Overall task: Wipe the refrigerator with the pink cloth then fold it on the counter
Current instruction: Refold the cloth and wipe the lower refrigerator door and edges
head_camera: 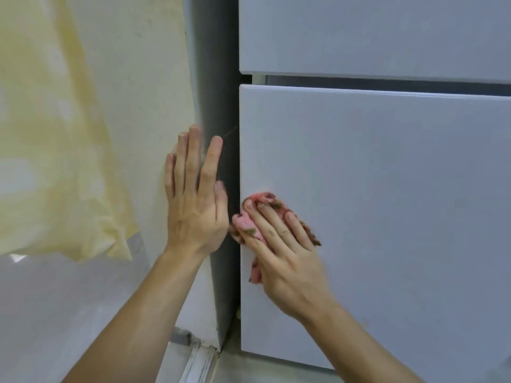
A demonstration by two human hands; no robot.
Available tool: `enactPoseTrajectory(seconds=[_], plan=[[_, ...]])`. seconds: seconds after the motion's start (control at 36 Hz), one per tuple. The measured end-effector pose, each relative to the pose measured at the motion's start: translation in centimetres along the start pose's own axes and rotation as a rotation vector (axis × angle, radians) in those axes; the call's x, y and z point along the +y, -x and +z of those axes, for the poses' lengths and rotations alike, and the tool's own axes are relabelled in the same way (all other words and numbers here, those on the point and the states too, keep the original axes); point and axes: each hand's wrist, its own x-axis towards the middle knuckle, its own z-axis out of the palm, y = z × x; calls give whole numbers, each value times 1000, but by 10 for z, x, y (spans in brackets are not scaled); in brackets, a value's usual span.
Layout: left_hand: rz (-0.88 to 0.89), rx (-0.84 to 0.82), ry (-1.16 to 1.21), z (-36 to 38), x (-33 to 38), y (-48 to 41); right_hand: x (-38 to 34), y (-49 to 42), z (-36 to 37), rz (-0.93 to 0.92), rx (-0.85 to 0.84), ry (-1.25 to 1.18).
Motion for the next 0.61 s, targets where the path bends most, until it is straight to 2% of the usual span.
enactPoseTrajectory(seconds=[0.06, 0.17, 0.33, 0.5, 0.61], plan=[[-34, 6, 27, -2, -2, 1, 8, -9, -11, 51, 61, 2], [-43, -1, 60, -6, -4, 3, 22, -70, -45, 283, 325, -20], [-77, 26, 64, -3, -4, 2, 7, -139, -50, 367, 514, 4], [-66, 83, 104, 0, -6, 2, -5, -108, -22, 83, 301, 27], [-64, 37, 145, -3, -5, 3, -10, -41, 10, -32, 156, -20]])
